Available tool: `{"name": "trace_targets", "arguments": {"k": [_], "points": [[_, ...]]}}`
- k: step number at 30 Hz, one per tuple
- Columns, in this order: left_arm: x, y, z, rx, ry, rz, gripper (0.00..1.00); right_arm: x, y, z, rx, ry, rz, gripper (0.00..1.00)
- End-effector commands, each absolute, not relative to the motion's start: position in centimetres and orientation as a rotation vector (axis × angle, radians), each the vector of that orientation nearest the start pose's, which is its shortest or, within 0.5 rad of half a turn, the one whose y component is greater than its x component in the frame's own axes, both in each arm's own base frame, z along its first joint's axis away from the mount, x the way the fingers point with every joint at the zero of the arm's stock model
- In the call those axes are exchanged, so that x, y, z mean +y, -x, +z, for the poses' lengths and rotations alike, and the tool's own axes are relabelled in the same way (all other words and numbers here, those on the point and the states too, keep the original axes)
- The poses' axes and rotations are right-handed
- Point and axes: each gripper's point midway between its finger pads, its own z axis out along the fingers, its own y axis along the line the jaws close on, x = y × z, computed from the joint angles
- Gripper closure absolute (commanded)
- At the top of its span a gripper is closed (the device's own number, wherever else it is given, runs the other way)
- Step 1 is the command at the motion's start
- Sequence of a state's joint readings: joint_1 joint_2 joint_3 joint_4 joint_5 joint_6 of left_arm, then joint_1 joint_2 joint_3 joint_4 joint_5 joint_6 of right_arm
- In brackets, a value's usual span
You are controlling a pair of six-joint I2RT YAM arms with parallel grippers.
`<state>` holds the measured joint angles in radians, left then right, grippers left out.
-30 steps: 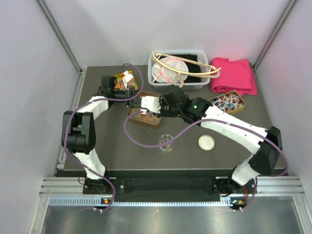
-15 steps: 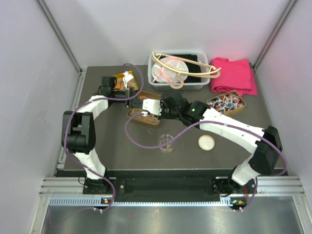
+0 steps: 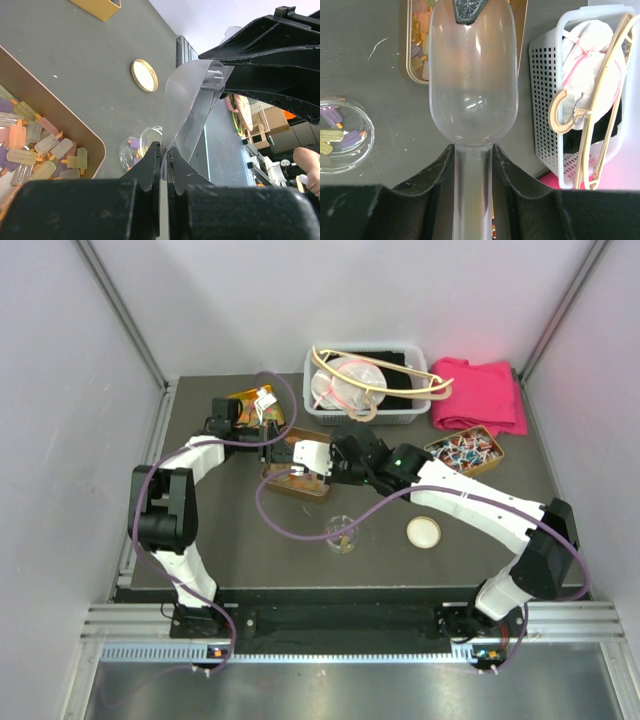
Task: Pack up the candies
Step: Adjust the spatula.
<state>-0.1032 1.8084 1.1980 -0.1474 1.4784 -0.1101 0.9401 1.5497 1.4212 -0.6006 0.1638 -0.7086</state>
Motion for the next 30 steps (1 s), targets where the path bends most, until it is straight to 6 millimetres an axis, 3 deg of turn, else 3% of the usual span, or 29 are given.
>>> {"name": "trace_targets", "arguments": {"k": [1,13,17,25,30], "points": [[-22.2,-30.1,21.7,1.662,-0.934,-1.944,1.00,35.8,-29.9,26.9,1.456,1.498,0.095,0.97],[-22.2,-30.0,21.7,1.662,-0.933,-1.946,1.00,35.8,-30.0,27.7,1.450,1.487,0.096,0.65],[-22.1,-29.9,21.5,1.672,-0.922,-1.955,1.00,35.8,-29.9,27.7,1.453,1.490,0.112,0.42],[-21.9,-29.8,21.6,1.672,-0.916,-1.952,1.00,34.7,-30.1,28.2,1.461,1.473,0.128,0.45],[-21.8,-29.5,22.2,1.653,-0.932,-1.935,1.00,33.5,-29.7,30.2,1.457,1.465,0.205,0.47]]}}
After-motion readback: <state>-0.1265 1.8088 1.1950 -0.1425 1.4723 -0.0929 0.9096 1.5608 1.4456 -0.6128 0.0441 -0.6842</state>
